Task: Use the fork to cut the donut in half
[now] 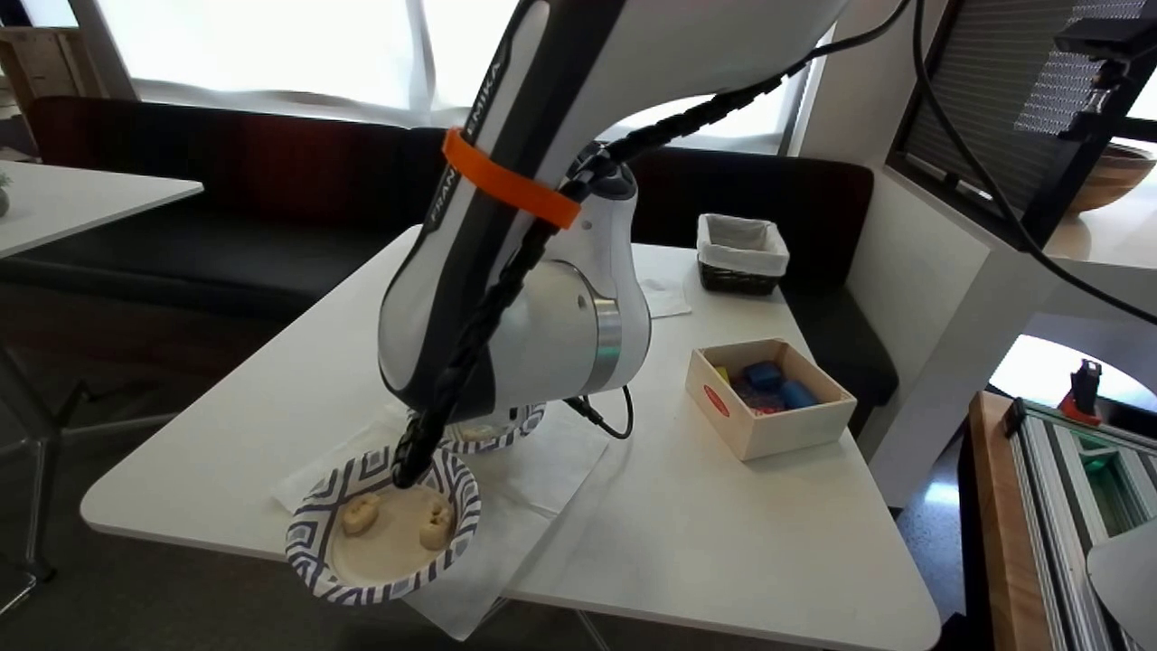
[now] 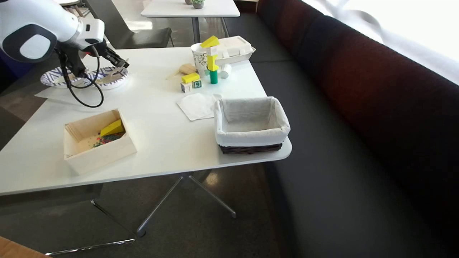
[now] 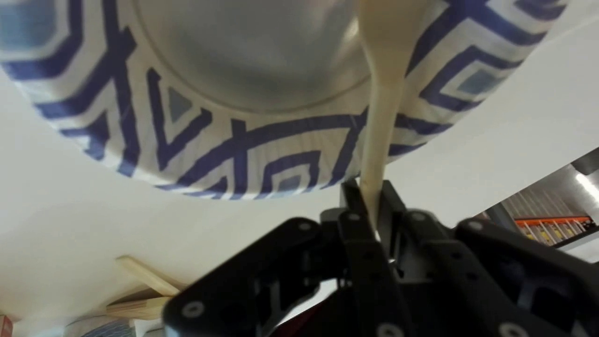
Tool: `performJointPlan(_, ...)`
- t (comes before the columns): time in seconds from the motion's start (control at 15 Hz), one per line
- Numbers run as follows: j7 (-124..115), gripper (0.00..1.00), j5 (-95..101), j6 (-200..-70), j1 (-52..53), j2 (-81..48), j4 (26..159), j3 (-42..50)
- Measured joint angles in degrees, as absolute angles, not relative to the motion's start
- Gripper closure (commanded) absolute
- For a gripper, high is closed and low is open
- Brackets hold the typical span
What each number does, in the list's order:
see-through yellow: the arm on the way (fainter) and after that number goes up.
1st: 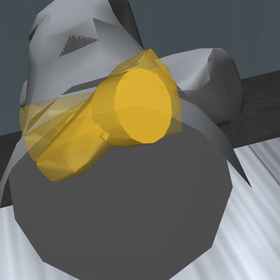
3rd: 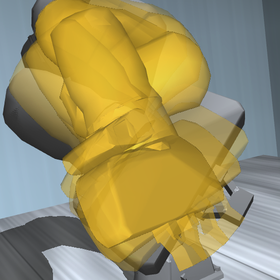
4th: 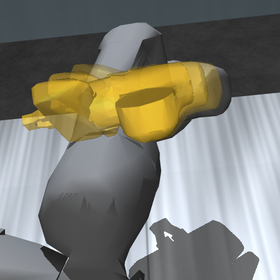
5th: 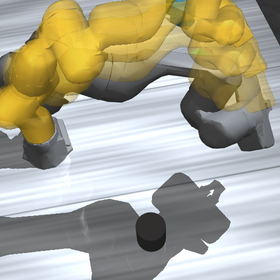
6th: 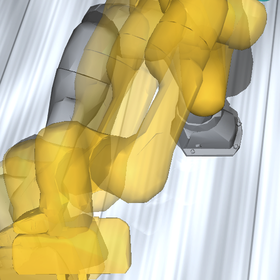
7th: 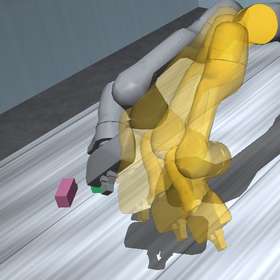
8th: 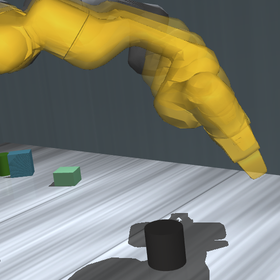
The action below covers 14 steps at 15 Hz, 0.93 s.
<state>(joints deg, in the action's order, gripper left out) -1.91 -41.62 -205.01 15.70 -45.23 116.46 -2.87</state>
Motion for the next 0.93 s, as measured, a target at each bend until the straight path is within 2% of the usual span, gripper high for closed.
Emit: performJointPlan(0.93, -7.2, 0.97, -32.9, -192.8, 15.8, -41.0, 119.2, 1.1)
